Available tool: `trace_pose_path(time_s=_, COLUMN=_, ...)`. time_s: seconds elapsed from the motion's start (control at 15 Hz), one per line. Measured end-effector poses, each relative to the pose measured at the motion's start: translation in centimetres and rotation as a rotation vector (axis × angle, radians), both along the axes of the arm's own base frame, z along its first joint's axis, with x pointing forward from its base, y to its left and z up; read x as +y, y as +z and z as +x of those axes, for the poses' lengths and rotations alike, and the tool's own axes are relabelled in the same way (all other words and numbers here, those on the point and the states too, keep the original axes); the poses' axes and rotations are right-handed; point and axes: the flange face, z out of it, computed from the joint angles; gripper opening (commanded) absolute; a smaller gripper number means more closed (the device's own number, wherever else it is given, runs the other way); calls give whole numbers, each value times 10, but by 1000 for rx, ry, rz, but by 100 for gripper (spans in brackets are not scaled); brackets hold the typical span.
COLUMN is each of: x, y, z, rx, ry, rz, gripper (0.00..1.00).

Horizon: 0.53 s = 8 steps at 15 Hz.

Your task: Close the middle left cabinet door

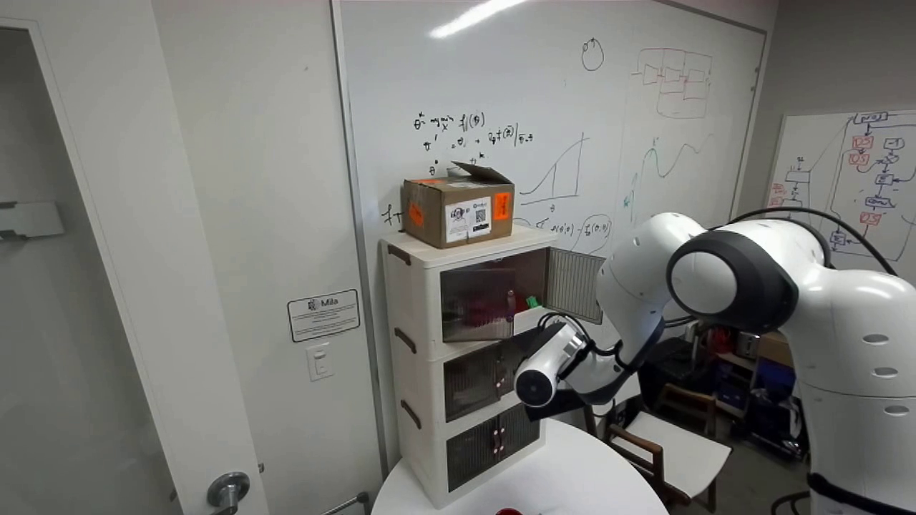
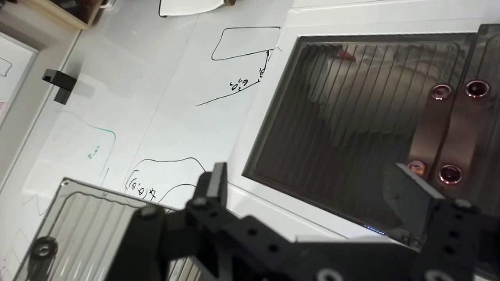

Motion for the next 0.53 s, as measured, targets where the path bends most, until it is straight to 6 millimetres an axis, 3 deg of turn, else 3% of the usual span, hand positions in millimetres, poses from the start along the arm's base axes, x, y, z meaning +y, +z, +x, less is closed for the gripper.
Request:
trace_pose_path(time_s=0.27, x=12, y=-3, z=-7, rx=26, ry=-28, rz=96, gripper=100)
trace_pose_path(time_s=0.53, x=32, y=2, z=-20, rx=91, ry=-58, rz=304, gripper=100)
